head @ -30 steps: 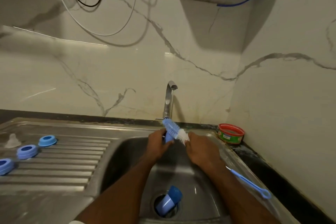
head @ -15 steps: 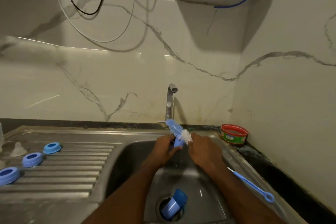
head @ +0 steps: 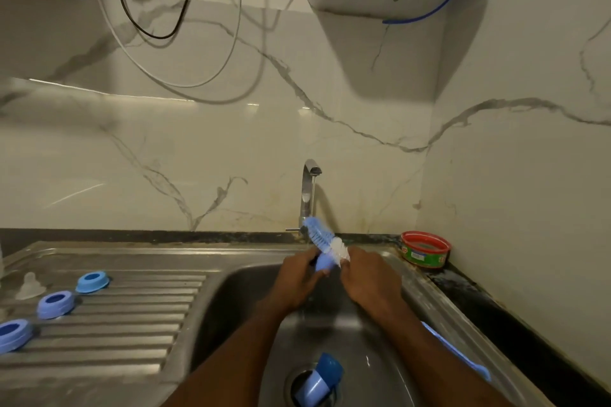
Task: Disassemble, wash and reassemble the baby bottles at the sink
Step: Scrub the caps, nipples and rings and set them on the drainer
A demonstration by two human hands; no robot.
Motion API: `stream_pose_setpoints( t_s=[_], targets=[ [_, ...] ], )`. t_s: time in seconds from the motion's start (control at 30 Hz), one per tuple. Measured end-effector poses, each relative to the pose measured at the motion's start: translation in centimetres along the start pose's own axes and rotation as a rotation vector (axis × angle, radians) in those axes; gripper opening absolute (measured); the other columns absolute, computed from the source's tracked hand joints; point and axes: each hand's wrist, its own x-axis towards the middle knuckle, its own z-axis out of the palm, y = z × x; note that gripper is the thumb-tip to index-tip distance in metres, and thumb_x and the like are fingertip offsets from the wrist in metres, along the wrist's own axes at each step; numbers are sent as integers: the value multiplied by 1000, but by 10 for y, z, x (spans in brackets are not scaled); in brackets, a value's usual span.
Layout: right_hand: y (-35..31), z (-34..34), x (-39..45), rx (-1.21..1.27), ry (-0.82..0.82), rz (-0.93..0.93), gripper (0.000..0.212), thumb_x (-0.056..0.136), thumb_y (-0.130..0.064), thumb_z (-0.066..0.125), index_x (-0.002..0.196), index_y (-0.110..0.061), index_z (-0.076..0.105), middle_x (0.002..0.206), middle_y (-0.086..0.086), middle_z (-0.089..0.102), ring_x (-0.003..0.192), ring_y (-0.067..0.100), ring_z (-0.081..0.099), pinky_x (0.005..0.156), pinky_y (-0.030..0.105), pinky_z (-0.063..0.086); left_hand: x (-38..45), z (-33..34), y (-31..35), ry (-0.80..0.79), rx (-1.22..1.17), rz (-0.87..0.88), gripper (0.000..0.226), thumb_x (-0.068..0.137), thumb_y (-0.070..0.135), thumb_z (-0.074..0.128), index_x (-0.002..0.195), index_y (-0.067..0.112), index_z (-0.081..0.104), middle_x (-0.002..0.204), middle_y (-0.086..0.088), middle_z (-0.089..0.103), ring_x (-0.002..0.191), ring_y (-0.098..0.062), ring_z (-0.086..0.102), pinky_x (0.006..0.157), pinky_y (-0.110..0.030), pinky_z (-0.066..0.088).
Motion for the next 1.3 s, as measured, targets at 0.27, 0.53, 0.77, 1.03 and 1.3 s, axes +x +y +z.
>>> stream_pose_setpoints(
  t_s=[0.27,0.53,0.77,1.03,1.3],
  targets=[
    [8,1,-9,-23,-53,-23,37,102,-43,49,134,-26,56,123,2,67,108,20,64,81,32,46,6,4,-17,221,-7,-123,25,100,28,63,124,23,61,119,8,66,103,0,60,84,-8,41],
    [4,-3,1,-18,-2,31,37,101,-42,51,134,-25,56,123,3,67,107,21,64,82,32,48,-2,2,9,-59,-53,9,28,101,42,58,125,29,60,110,19,62,98,10,60,84,-10,48],
    [5,3,-12,-43,-113,-106,36,104,-42,46,136,-25,52,127,3,65,110,20,62,91,34,50,-4,0,-10,-5,-275,-260,17,103,26,58,120,24,58,115,-1,68,94,-7,67,86,-28,58],
    [9,1,0,-31,-5,-32,33,104,-34,48,135,-26,53,127,4,65,112,23,63,88,35,48,5,1,5,199,-504,-365,48,83,37,83,123,19,64,111,1,72,91,-12,73,77,-27,61],
    [11,2,-3,-38,-41,-8,37,103,-36,52,138,-25,53,130,4,64,115,22,62,94,33,47,2,-6,1,213,-296,-353,51,64,39,95,106,28,69,98,12,74,89,-2,71,79,-21,60]
  ],
)
